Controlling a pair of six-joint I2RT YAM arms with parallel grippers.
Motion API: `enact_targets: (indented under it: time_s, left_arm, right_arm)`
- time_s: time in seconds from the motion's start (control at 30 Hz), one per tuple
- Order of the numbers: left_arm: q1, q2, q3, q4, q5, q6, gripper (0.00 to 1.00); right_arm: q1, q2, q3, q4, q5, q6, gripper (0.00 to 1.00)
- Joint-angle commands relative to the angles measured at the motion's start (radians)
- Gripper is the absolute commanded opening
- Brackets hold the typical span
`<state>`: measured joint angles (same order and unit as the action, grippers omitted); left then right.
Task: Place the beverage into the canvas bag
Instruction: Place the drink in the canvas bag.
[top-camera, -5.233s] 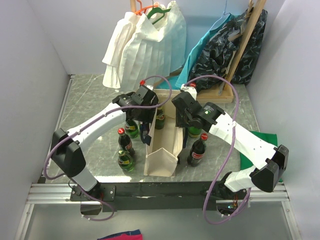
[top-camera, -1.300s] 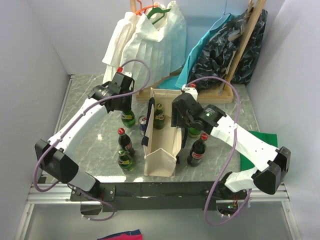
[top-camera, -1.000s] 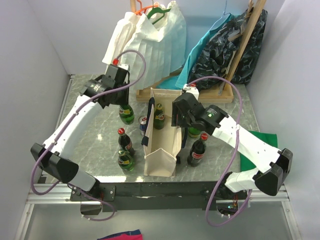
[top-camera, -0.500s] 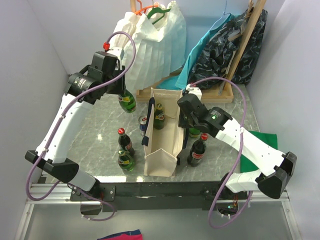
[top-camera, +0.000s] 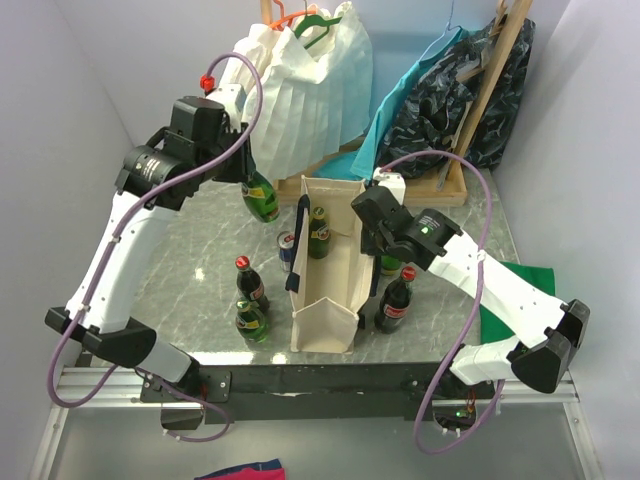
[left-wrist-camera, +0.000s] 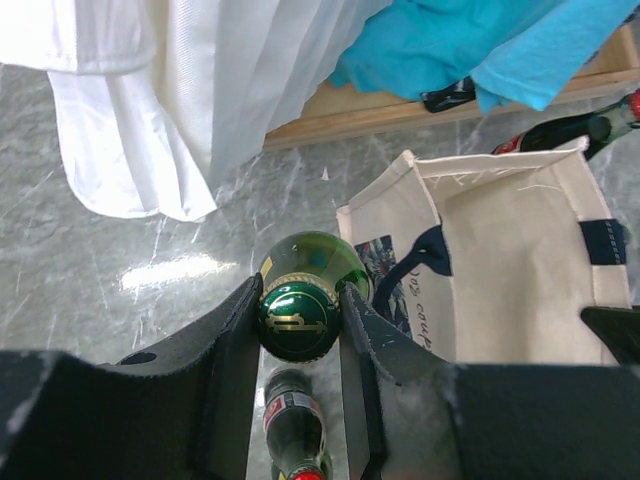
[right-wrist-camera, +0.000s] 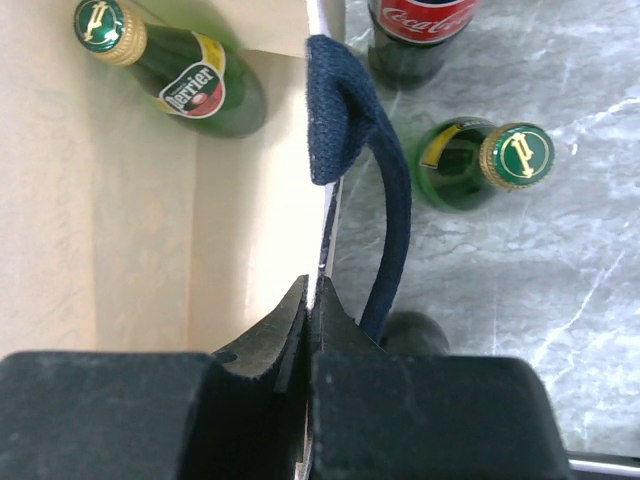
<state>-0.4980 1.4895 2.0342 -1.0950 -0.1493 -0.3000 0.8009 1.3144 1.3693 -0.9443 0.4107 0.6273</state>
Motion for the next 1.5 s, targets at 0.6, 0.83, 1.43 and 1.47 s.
enact_targets:
  time_s: [0.6, 0.83, 1.43, 1.47]
  left_arm:
    - [-0.094, -0.075, 0.159, 0.313, 0.159, 0.073, 0.01]
    - [-0.148, -0.026, 0.185, 0.349, 0.182, 0.062, 0.01]
    - [-0.246, 0.117, 0.164, 0.441, 0.168, 0.021, 0.01]
    - [-0.249, 0.121, 0.149, 0.455, 0.163, 0.019, 0.01]
  right_arm:
    - [0.006, -0.012, 0.008, 0.021, 0.048, 0.022, 0.0]
    - [0.004, -0.023, 0.002, 0.024, 0.05, 0.022, 0.0]
    - [0.004, -0.046, -0.029, 0.056, 0.028, 0.014, 0.0]
    - [0.004, -0.046, -0.029, 0.058, 0.025, 0.014, 0.0]
